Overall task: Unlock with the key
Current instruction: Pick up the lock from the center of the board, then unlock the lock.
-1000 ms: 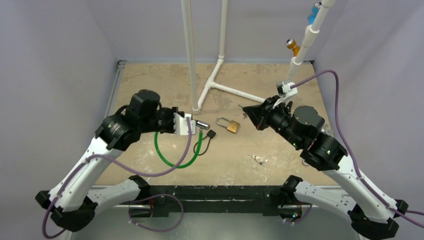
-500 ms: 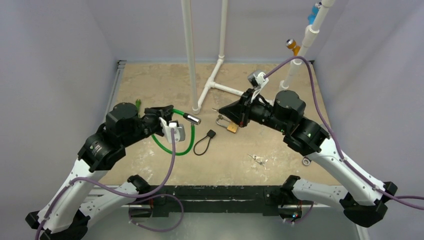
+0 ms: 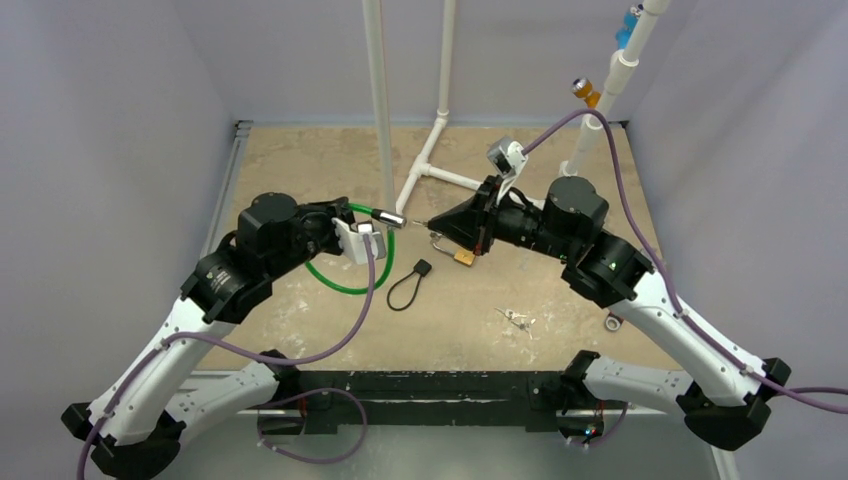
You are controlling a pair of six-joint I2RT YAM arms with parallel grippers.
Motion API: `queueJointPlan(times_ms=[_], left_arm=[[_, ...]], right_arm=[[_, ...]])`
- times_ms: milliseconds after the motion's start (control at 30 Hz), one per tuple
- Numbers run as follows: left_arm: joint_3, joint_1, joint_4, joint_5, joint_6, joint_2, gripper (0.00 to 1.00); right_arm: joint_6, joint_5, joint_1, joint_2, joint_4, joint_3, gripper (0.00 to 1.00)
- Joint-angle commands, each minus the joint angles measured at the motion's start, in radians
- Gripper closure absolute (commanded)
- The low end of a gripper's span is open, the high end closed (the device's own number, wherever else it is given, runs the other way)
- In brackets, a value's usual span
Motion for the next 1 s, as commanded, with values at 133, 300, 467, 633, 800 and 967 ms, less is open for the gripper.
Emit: queueJointPlan(times_ms=[133, 300, 467, 633, 800, 967], left_arm=[[0.032, 0.01, 0.15, -0.075, -0.014, -0.016, 1.0], [0.026, 0.011, 0.164, -0.075, -0.002, -0.028, 1.0], [0.02, 0.011, 0.166, -0.065, 0.006, -0.035, 1.0], [0.015, 0.011, 0.161, -0.058, 0.016, -0.043, 1.0], [0.016, 0.011, 0.157, -0.048, 0.028, -0.045, 1.0], [0.017, 0.01, 0.158, -0.046, 0.033, -0.043, 1.0]], right_arm=[[0.042, -0.029, -0.002, -0.012, 0.097, -0.003, 1.0], [0.074, -0.04, -0.002, -0.016, 0.13, -0.031, 1.0], [0.098, -0.039, -0.008, -0.017, 0.162, -0.057, 1.0], [0.116, -0.043, -0.017, -0.016, 0.194, -0.068, 1.0], [0.142, -0.07, -0.033, -0.002, 0.238, -0.076, 1.0], [0.158, -0.082, -0.039, 0.01, 0.27, -0.085, 1.0]])
